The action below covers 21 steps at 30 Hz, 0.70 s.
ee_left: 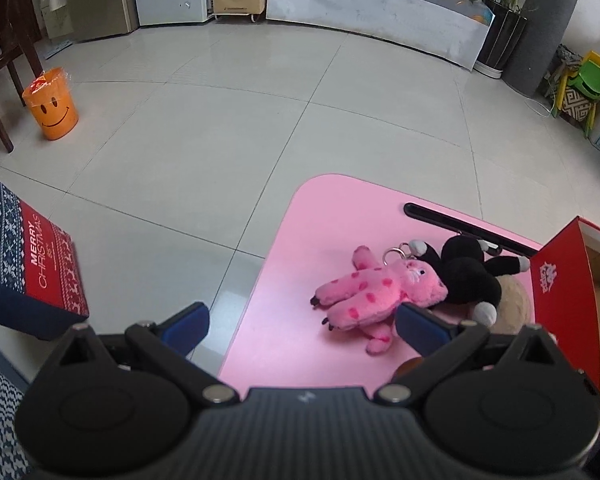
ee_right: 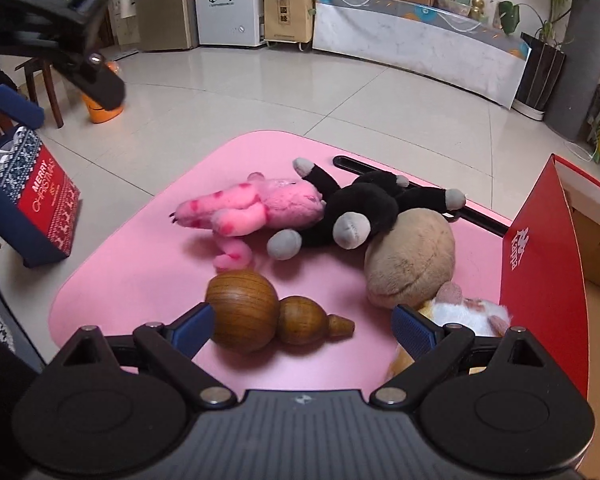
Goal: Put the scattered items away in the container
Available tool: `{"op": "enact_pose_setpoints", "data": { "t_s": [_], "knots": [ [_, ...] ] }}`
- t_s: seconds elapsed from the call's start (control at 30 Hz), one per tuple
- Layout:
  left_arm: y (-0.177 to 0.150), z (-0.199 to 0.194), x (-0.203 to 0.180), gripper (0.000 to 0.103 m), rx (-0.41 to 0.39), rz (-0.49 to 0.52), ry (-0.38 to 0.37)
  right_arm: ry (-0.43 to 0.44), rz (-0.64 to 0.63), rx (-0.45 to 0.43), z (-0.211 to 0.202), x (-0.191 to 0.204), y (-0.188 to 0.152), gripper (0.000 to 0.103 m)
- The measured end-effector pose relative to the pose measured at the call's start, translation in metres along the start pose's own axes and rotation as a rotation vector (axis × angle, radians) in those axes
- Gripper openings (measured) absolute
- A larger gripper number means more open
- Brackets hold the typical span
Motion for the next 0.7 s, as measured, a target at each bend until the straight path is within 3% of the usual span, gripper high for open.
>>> {"op": "enact_pose_setpoints", "data": {
  "t_s": [0.7],
  "knots": [
    [-0.007, 0.005, -0.016, 0.103, 0.004, 0.038, -0.011, -0.043, 0.076, -0.037, -0.01, -0.025, 0.017, 0.096]
  ]
}}
Point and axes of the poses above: each gripper's, at about its wrist camera, not at the fingertips, and z roughly the way its jaws point, x to its left, y to its top, the point moved 9 cm from there along z, roughly the way its jaws point, and after that the axes turned 6 degrees about -y, right-handed, at the moved point
